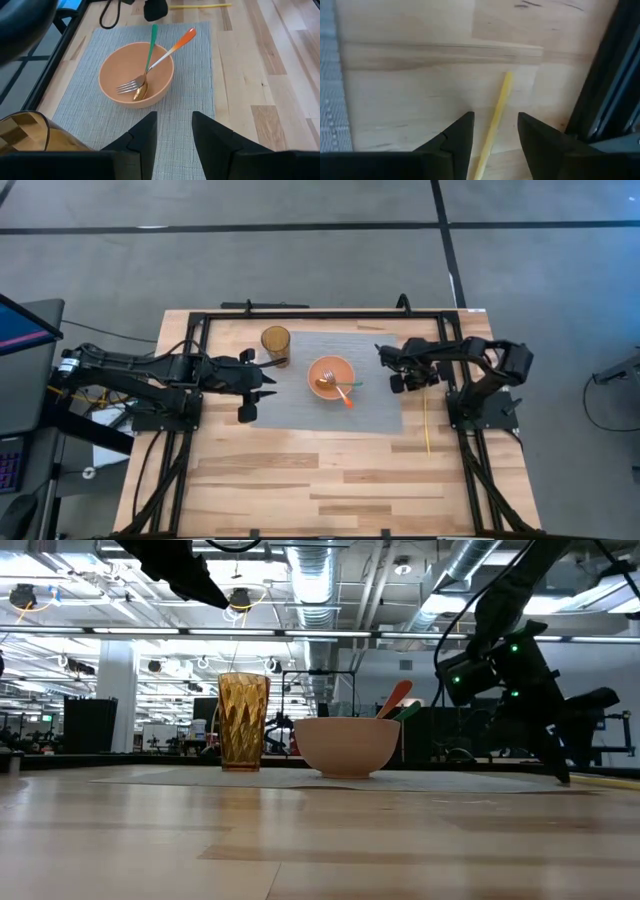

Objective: Pick & Place Utensil
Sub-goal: Put the yellow straw into the orange cup on the gray mat

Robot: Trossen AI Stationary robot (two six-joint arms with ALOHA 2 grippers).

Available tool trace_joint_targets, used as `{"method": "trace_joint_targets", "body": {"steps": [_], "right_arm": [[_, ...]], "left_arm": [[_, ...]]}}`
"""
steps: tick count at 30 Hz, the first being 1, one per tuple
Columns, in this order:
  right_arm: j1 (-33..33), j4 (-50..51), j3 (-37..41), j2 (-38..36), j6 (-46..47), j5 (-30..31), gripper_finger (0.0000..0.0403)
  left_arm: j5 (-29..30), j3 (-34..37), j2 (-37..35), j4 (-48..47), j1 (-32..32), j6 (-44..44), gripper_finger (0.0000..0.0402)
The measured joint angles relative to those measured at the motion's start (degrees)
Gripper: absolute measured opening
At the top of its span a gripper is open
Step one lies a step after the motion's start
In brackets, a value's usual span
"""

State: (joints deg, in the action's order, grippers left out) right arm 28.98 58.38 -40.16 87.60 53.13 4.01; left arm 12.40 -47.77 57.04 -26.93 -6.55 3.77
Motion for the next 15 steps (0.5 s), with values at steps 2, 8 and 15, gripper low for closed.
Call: {"method": "trace_joint_targets", "body": {"steps": [2,8,15], "right_arm": [[0.7,-0.4,0.1,-0.1,-3.1,-0.8,0.0136],[1.9,-1.0,0.3,-2.8,-8.7,-2.6,0.0059],[0.7,-3.3,0.5,-7.3,-11.3,-2.7,0.0008]], "left_arm": [[0.0,0.0,0.0,0.0,0.0,0.0,0.0123],[0.0,0.0,0.0,0.0,0.0,0.0,0.0123],[0.0,0.0,0.0,0.0,0.0,0.0,0.0123]]}}
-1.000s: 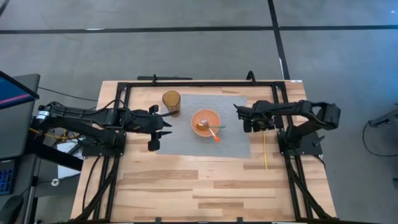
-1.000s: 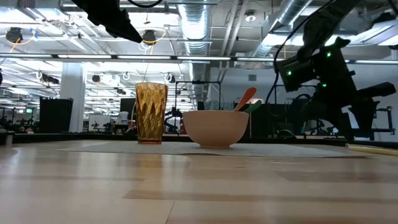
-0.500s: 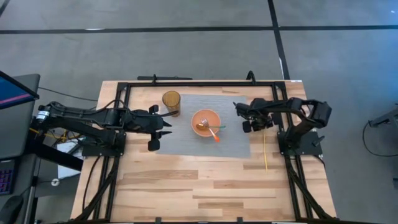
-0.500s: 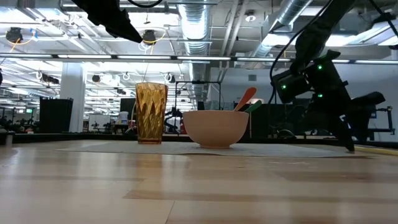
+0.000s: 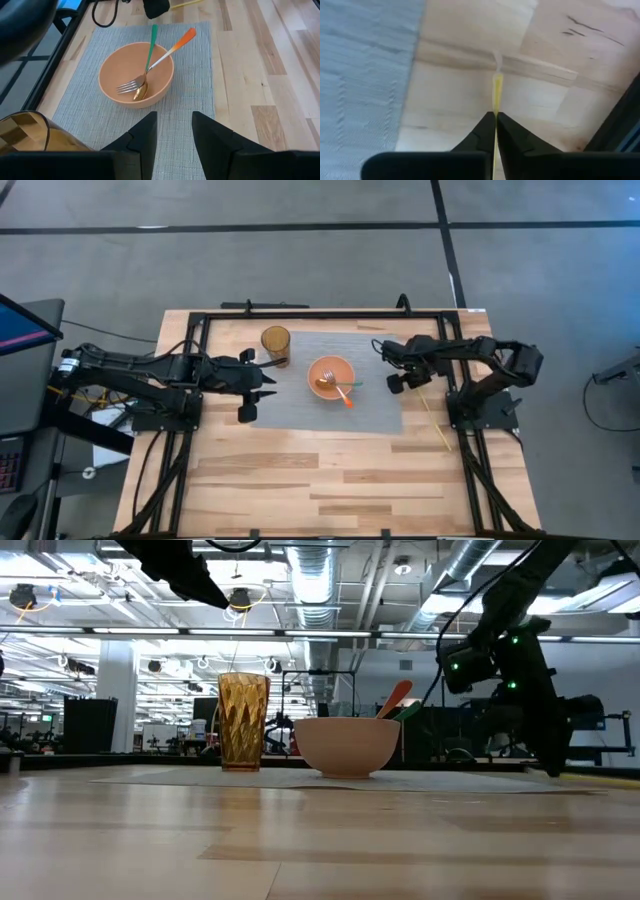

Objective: Pick & Place Utensil
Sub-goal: Put the yellow straw into the orange cup on the gray mat

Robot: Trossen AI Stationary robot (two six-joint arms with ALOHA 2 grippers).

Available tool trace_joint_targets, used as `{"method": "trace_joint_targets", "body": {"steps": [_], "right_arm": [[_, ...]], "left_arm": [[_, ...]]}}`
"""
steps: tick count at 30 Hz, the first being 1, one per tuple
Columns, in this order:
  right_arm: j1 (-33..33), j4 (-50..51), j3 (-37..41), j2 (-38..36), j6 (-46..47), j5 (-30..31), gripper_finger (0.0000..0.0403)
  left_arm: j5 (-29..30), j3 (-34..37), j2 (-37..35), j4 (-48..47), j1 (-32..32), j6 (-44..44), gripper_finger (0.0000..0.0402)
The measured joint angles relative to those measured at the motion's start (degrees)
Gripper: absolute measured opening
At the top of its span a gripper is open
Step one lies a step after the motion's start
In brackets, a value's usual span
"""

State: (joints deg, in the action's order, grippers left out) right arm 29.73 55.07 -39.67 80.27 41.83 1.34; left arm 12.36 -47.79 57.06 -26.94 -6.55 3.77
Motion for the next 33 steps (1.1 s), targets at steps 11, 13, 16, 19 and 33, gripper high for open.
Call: {"method": "trace_joint_targets", "body": {"steps": [11,13,16,19,33], "right_arm": [[-8.6,0.1,-6.5,-9.3,1.2,0.1,0.0004],[-10.7,0.0,-9.2,-11.2,1.6,0.5,0.0004],[-14.1,0.1,-13.7,-13.7,1.6,2.9,0.0001],[-17.7,-0.2,-18.7,-15.8,1.6,6.8,0.0003],[-28.3,-28.2,-34.6,-16.0,-31.4,34.9,0.0001]], "left_arm": [[0.0,0.0,0.0,0.0,0.0,0.0,0.0123],[0.0,0.0,0.0,0.0,0.0,0.0,0.0123],[0.0,0.0,0.0,0.0,0.0,0.0,0.0123],[0.0,0.0,0.0,0.0,0.0,0.0,0.0123],[-0.1,0.0,0.0,0.0,0.0,-0.2,0.0123]]}}
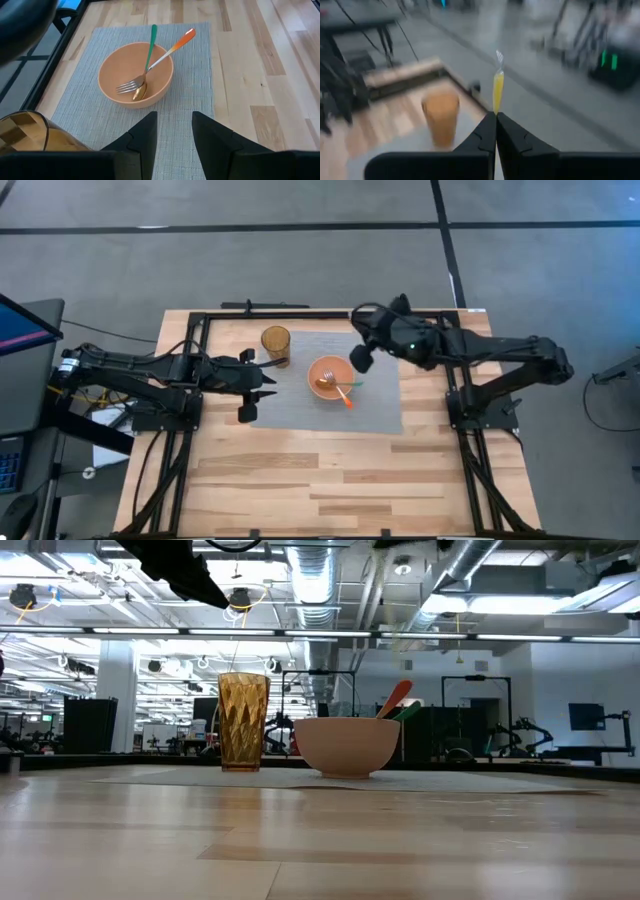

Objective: Pick & Place Utensil
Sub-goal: Put the yellow straw into the orange cup on the gray mat

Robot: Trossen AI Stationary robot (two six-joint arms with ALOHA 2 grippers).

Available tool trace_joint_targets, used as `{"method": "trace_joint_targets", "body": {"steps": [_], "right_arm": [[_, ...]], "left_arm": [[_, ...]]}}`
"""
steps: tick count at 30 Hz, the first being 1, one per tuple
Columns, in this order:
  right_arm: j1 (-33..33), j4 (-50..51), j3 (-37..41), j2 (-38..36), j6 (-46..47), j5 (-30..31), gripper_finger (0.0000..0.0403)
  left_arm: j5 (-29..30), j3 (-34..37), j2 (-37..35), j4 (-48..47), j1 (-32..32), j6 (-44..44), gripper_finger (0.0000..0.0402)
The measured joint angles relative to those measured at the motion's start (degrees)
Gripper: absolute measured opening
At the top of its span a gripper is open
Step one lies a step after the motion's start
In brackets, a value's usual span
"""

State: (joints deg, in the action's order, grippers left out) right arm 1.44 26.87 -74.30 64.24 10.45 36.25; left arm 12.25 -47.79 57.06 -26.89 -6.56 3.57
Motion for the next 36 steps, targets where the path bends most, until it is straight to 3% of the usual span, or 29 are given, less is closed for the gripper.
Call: {"method": "trace_joint_targets", "body": {"steps": [8,15,18,22,28,36], "right_arm": [[-0.2,-31.0,0.0,10.0,-23.8,-1.4,0.0001],[0.8,-57.0,0.0,22.1,-32.3,-16.0,0.0001],[1.6,-65.4,0.0,25.8,-34.8,-17.1,0.0001],[3.4,-67.6,0.0,28.0,-31.0,-16.9,0.0001],[6.6,-59.6,0.0,28.1,-20.5,-16.9,0.0001],[7.8,-57.8,0.0,28.0,-18.9,-16.9,0.0024]], "left_arm": [[0.2,0.0,-1.6,-0.2,-0.4,-2.6,0.0123],[0.2,0.0,-5.5,-0.3,-0.4,-2.6,0.0123],[0.1,0.0,-6.3,-0.3,-0.5,-2.6,0.0123],[0.1,0.0,-6.5,-0.5,-0.4,-2.6,0.0123],[0.1,0.0,-6.4,-0.6,-0.4,-2.6,0.0123],[0.1,0.0,-6.4,-0.5,-0.4,-2.6,0.0123]]}}
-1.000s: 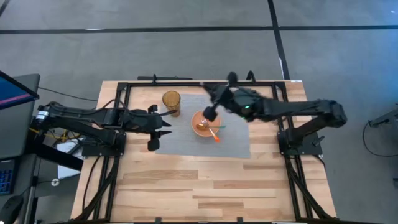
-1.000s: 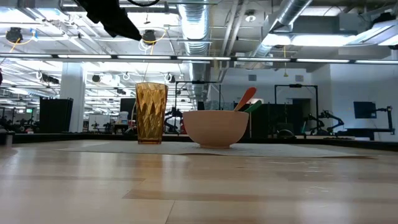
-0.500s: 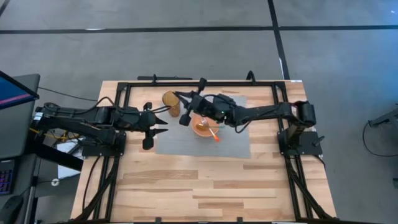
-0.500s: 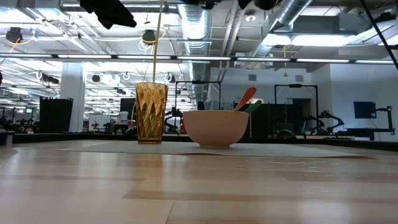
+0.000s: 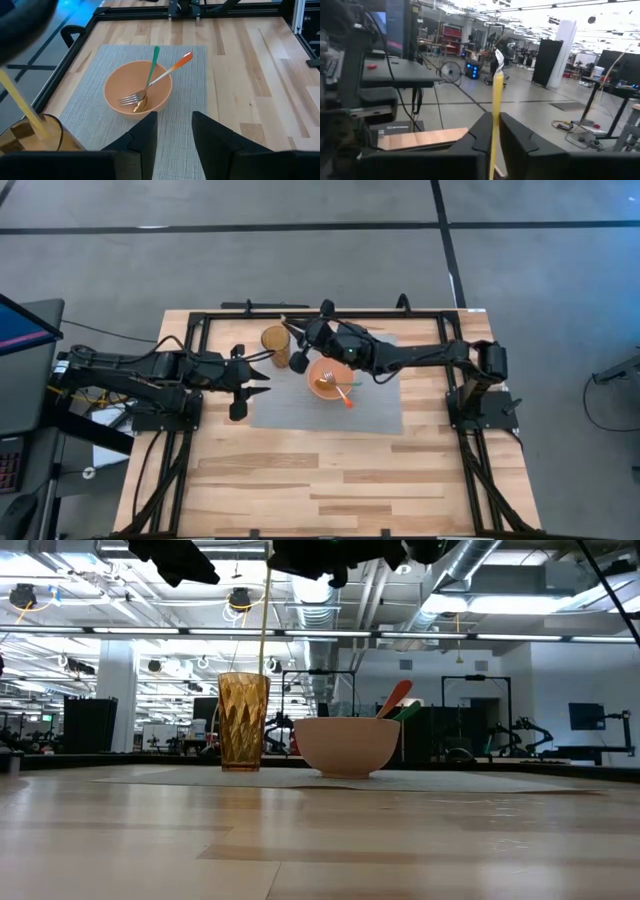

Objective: Pick & Place Utensil
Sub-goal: Put the yellow straw into the orange cup on the gray mat, then return to Home Position

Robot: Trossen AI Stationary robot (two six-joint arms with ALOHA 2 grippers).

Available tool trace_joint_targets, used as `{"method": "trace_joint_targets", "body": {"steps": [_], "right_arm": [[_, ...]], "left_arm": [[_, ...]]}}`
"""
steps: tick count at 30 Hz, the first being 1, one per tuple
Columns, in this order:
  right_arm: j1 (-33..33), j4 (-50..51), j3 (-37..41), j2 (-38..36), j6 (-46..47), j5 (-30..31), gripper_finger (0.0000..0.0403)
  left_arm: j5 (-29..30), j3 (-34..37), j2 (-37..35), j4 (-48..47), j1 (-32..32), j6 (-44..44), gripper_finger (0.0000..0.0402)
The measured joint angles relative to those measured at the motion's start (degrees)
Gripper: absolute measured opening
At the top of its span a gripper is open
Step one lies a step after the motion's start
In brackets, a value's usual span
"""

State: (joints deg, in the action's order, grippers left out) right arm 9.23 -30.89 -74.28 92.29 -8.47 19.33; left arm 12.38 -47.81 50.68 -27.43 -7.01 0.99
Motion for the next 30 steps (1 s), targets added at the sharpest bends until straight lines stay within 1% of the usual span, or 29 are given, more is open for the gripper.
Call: {"method": "trace_joint_targets", "body": {"steps": [7,14,18,21,23,26,28,30], "right_arm": [[0.0,0.2,0.0,0.0,2.2,0.0,0.009],[-0.7,0.9,0.0,-1.2,-5.0,-0.3,0.0146],[-2.6,3.6,0.0,-5.3,-5.5,-3.3,0.0165],[-4.9,10.3,0.0,-10.5,-6.1,-4.9,0.0171],[-6.9,17.7,0.0,-14.2,-8.7,-5.0,0.017],[-10.1,30.3,0.0,-19.6,-12.4,-4.6,0.0163],[-11.5,36.9,0.0,-22.9,-11.4,-4.4,0.0155],[-12.4,42.8,0.0,-26.3,-9.5,-4.4,0.0145]], "left_arm": [[0.0,0.0,0.0,0.0,0.0,0.0,0.0123],[0.0,0.0,0.0,0.0,0.0,0.0,0.0123],[0.0,0.0,0.0,0.2,0.0,0.0,0.0123],[0.0,0.0,-0.4,0.5,0.0,0.0,0.0123],[0.4,0.0,-1.3,0.7,0.0,0.3,0.0123],[5.4,0.0,-3.7,2.5,0.0,0.4,0.0123],[8.6,0.0,-6.3,3.3,0.1,0.9,0.0123],[10.2,0.0,-9.6,3.5,0.0,2.3,0.0123]]}}
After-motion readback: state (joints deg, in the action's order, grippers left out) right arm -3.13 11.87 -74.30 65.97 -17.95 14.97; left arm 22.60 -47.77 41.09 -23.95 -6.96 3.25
